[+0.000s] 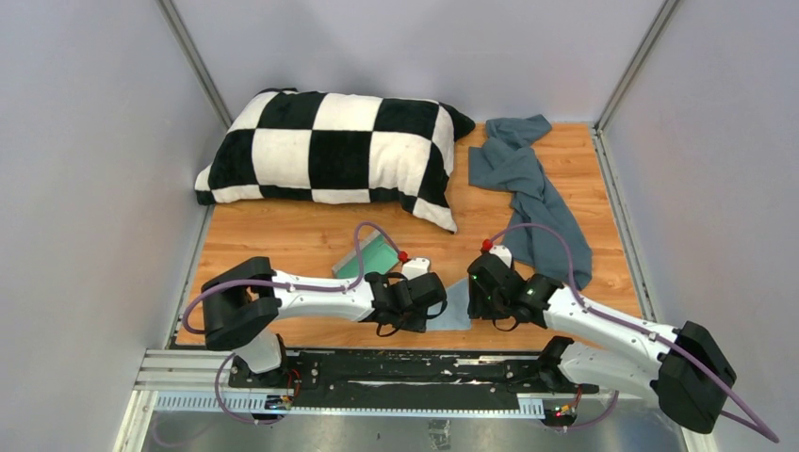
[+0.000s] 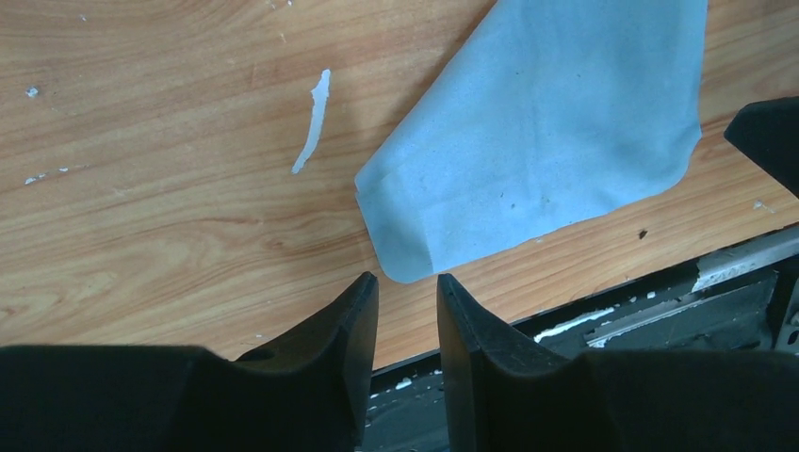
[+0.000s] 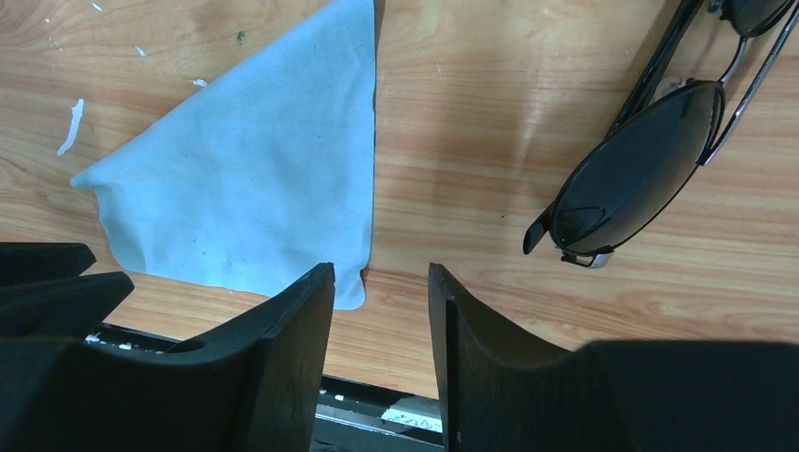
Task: Organize the sunglasses
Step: Adjust the glasses cleaning cloth at the center of the board.
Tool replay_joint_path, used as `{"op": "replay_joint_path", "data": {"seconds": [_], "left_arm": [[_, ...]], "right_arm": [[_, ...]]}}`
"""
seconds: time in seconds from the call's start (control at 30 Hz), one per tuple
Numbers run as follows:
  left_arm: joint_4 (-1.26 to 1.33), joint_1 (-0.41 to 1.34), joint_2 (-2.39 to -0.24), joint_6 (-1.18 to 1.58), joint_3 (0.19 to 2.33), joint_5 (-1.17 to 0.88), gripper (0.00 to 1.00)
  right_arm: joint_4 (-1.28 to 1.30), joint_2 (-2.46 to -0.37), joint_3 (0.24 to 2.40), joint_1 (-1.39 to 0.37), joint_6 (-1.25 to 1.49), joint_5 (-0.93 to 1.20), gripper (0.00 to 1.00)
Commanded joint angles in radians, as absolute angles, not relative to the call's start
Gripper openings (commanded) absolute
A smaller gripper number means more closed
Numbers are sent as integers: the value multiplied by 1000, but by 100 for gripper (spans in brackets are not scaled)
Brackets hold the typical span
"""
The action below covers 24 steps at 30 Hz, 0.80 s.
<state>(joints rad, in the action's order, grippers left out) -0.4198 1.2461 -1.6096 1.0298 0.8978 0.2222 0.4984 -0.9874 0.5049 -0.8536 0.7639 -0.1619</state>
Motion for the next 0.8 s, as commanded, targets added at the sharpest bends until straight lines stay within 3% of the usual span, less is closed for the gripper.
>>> {"op": "replay_joint_path", "data": {"seconds": [0.0,0.4,0.77], "left_arm": [[-402,1252,-1640,1070,895,248,35],[-384,1252,-1652,1085,882,259,30],[-365,1251,-1650,1075,881,269,16]], "right_arm": [[541,-974,525,-865,779,-192,47],[571,-926,487,-907,857,-117,50],[533,-1014,473,-986,914,-142,47]]}}
